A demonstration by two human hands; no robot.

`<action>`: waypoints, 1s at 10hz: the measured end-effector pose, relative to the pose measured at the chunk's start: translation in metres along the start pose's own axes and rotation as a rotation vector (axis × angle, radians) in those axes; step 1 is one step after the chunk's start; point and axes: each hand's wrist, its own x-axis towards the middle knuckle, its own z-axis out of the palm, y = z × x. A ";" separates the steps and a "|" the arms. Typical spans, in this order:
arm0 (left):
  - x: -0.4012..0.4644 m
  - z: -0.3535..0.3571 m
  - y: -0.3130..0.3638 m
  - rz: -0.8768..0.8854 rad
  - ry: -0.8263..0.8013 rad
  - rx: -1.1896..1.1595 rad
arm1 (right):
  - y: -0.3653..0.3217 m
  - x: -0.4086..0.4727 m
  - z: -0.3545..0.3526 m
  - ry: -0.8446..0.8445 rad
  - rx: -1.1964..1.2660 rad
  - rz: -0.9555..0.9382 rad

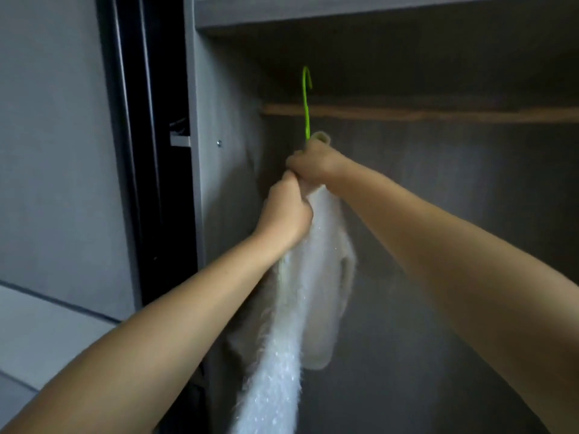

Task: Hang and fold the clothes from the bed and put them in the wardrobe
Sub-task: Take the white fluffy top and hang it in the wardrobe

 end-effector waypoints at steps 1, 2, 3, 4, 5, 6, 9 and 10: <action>0.038 -0.013 0.001 -0.015 0.029 0.086 | -0.024 0.034 0.002 0.004 -0.128 -0.006; 0.064 -0.020 -0.007 -0.053 0.015 0.246 | -0.029 0.059 0.013 -0.042 -0.155 -0.015; 0.083 -0.024 -0.024 -0.075 -0.005 0.380 | -0.029 0.078 0.030 -0.087 -0.151 0.008; 0.087 -0.020 -0.048 -0.087 -0.057 0.522 | -0.017 0.089 0.055 -0.154 -0.124 0.029; 0.086 -0.005 -0.074 -0.033 -0.071 0.642 | -0.004 0.094 0.072 -0.150 -0.137 0.018; 0.083 -0.002 -0.089 0.075 -0.104 0.890 | 0.006 0.093 0.069 -0.152 -0.170 -0.009; 0.061 0.033 -0.061 0.458 -0.141 1.008 | 0.129 0.032 0.033 0.040 -0.303 0.054; 0.037 0.079 -0.044 0.505 -0.232 0.743 | 0.175 -0.022 0.019 0.088 -0.365 0.144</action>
